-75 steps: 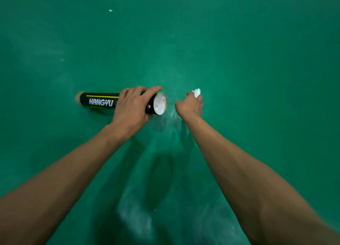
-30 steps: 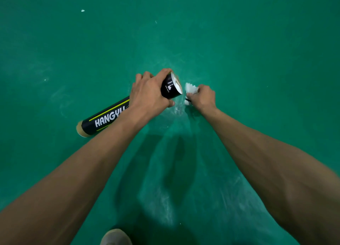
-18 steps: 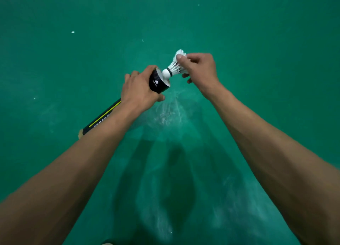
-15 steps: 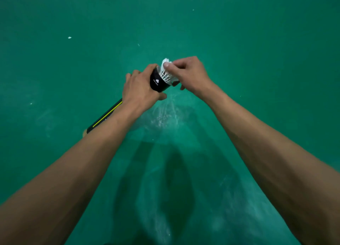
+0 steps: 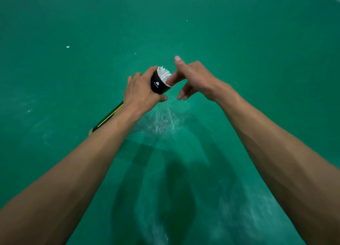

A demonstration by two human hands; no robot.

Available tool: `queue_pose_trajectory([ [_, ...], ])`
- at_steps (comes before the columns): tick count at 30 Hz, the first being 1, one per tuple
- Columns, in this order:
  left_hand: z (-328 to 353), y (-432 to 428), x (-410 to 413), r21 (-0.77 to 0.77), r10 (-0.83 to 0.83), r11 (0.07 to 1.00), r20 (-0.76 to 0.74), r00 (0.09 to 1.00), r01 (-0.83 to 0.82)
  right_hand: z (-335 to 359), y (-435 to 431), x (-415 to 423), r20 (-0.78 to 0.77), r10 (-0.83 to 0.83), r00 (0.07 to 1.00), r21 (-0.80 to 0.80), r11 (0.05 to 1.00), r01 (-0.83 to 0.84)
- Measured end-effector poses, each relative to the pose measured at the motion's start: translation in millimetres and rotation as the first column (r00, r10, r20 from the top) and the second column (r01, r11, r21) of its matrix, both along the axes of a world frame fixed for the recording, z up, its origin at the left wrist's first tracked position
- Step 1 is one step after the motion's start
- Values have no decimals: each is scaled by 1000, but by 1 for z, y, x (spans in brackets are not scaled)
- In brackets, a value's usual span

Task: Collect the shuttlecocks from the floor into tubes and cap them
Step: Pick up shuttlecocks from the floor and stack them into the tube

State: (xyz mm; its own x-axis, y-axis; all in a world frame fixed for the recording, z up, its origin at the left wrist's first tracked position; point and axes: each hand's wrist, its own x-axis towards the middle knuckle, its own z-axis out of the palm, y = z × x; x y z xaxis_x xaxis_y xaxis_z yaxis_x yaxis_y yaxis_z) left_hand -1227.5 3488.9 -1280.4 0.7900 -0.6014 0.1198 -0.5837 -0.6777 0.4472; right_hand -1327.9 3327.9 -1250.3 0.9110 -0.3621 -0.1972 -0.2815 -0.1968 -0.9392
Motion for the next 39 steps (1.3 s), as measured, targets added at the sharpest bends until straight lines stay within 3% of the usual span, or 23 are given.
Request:
queue_pose_trajectory([
  [8,-2,-1,5,-27,-39,999,23,999,40,8,34,5,-161,221,962,18,975,-220],
  [16,-9,11,13,80,-178,982,88,980,171,5,37,-1,-175,267,948,113,962,-250],
  [22,-4,8,11,-75,-196,977,42,980,199,18,3,0,84,-119,989,85,990,112],
  [30,-2,5,13,-177,-180,967,36,983,183,33,7,-3,164,-47,985,58,998,38],
  [32,0,1,13,-199,-171,964,44,984,177,37,9,-2,131,-18,991,5,1000,18],
  [35,3,-6,11,-236,-177,955,45,983,183,40,24,-3,-44,136,990,-122,983,-140],
  [39,4,-5,18,-321,-168,932,33,985,169,48,43,-3,-170,218,961,-170,954,-247],
])
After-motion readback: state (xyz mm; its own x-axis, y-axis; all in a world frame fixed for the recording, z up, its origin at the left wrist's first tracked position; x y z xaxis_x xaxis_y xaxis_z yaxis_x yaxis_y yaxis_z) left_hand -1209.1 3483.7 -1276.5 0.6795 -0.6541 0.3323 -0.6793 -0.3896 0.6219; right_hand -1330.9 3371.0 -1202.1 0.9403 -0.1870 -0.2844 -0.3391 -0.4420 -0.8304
